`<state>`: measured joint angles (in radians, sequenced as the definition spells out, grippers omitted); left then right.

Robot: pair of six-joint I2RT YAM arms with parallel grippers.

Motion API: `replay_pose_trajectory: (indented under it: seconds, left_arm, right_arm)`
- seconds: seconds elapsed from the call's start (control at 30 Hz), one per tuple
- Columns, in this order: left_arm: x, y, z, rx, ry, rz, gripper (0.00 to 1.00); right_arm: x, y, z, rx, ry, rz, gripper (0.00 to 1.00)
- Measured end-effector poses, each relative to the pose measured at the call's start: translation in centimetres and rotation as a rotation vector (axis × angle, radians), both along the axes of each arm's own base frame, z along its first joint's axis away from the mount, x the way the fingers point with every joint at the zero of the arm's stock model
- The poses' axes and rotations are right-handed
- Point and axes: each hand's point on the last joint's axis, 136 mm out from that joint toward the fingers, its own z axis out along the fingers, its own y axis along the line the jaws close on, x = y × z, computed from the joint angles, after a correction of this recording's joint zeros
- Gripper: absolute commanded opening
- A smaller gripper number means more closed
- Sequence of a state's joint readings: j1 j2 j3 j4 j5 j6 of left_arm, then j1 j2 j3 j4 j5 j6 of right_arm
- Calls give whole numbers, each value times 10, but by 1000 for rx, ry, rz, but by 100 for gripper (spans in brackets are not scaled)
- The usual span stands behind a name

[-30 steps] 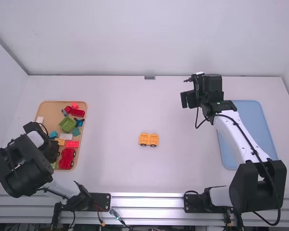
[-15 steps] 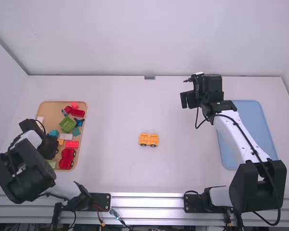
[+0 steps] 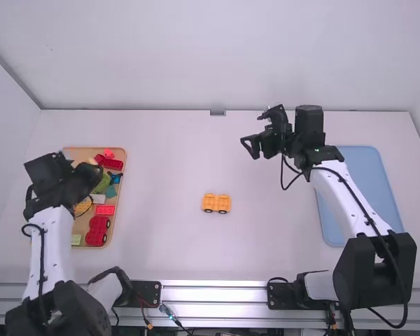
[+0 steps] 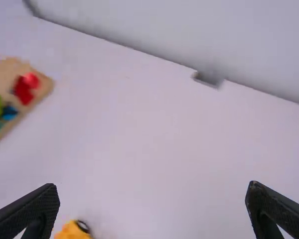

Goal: Assemble lego blocks to make yellow taxi

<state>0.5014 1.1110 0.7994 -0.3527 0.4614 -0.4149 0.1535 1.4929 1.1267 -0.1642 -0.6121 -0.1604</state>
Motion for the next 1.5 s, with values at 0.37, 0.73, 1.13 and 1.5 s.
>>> replay_pose_trajectory:
  seconds: [0.37, 0.73, 1.13, 1.5]
  left_arm:
    - [43, -174, 33, -4, -380, -667, 11]
    - [28, -269, 33, -162, -594, -1087, 4]
    - [22, -284, 27, -241, -667, -1224, 2]
    - [19, -285, 34, -230, -704, -1244, 2]
  right_arm:
    - [-27, 95, 6, 272, -62, 485, 99]
    - [-53, 105, 14, 505, -8, 805, 89]
    - [-73, 115, 13, 538, 92, 879, 71]
    - [-74, 118, 11, 540, 121, 868, 61]
